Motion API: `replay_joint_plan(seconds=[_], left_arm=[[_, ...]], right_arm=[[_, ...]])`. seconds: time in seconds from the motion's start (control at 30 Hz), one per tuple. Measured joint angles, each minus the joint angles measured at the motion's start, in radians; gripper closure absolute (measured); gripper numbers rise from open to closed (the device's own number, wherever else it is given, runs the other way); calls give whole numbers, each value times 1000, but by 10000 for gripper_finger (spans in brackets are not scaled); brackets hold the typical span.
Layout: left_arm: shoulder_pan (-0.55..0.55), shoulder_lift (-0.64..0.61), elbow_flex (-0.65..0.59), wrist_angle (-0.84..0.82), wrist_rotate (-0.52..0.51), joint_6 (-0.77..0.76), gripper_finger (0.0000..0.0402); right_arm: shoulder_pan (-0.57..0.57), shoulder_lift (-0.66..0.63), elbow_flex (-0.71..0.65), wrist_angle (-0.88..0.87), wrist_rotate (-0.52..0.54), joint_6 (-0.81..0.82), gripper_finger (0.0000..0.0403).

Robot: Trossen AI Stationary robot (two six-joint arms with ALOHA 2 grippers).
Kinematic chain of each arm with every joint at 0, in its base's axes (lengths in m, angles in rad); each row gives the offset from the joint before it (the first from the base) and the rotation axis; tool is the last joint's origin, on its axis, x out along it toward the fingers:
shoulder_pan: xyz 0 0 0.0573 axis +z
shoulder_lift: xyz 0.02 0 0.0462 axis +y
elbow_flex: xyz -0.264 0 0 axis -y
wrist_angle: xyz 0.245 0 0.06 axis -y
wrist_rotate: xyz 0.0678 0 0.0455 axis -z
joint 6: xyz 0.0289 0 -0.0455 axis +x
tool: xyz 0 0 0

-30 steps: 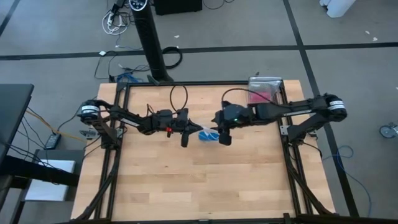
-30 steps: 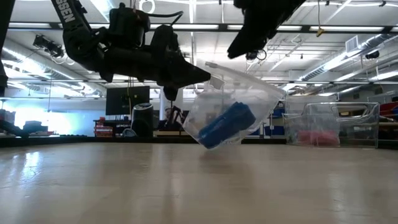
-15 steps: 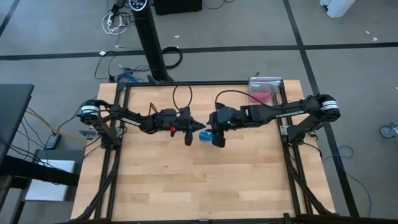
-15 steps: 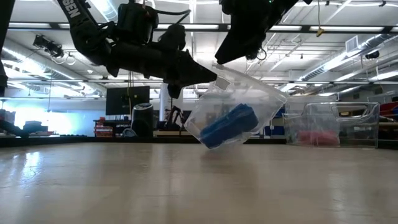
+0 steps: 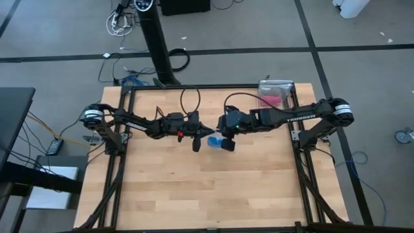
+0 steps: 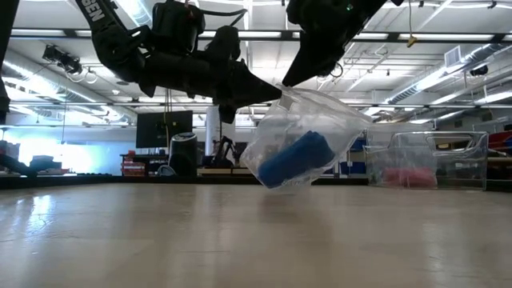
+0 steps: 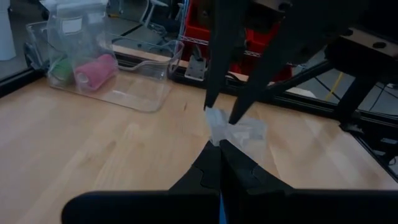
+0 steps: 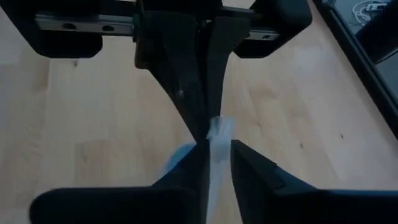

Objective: Roll bandage
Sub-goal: Close the transparent zip bag

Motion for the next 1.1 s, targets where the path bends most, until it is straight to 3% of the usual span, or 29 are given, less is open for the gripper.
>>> replay_joint_plan(seconds=[0.27,0.57,0.77,1.1], left_arm=[[0,0,0,2,3,-1,402],[0,0,0,2,6,18,402],[0,0,0,2,25,26,402],[0,0,0,14,32,46,402]], right_arm=[[-11,-2,0,-6,-23,0,366],[-15,-38,0,-18,-33,58,285],[-45,-33,0,-16,-122,75,259],[-93,-18,0,-12,-274,73,281]])
